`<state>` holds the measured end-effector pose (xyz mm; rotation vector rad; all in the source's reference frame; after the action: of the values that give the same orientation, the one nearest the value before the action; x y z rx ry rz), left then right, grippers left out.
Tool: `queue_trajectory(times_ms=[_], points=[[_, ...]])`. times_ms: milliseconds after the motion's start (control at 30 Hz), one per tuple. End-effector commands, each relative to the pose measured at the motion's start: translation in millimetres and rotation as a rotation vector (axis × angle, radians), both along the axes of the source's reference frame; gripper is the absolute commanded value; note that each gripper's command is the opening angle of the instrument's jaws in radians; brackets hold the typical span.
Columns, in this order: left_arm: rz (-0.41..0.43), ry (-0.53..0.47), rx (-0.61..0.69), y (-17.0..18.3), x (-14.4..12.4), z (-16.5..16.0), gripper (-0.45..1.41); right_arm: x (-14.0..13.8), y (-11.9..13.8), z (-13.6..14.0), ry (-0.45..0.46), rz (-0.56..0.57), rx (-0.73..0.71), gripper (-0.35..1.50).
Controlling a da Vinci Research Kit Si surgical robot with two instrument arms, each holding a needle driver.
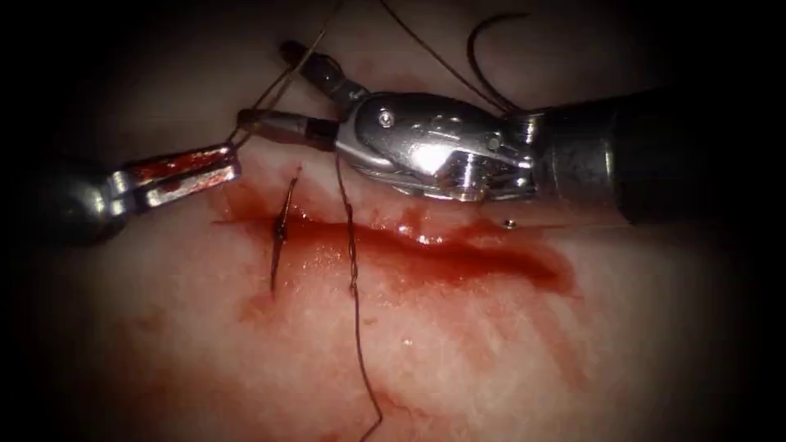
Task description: Wound Closure
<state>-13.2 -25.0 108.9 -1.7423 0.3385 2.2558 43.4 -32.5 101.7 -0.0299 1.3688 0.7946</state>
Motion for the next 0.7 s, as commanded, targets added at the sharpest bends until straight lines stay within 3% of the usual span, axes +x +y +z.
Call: queue_trajectory(times_ms=[33, 433, 700], points=[[0.002, -0.007, 0.005, -0.5, -0.8, 0.6, -0.45, 0.9, -0.1, 0.2, 0.012, 0.004, 0.002, 0.46], [0.007, -0.063, 0.01, -2.5, -3.2, 0.4, -0.45, 1.1, 0.0, 0.0, 0.023, 0.003, 0.0, 0.46], [-0.008, -0.094, 0.017, -2.1, -2.5, 1.6, -0.45, -0.1, -0.9, -0.9, 0.152, -0.063, -0.005, 0.41]])
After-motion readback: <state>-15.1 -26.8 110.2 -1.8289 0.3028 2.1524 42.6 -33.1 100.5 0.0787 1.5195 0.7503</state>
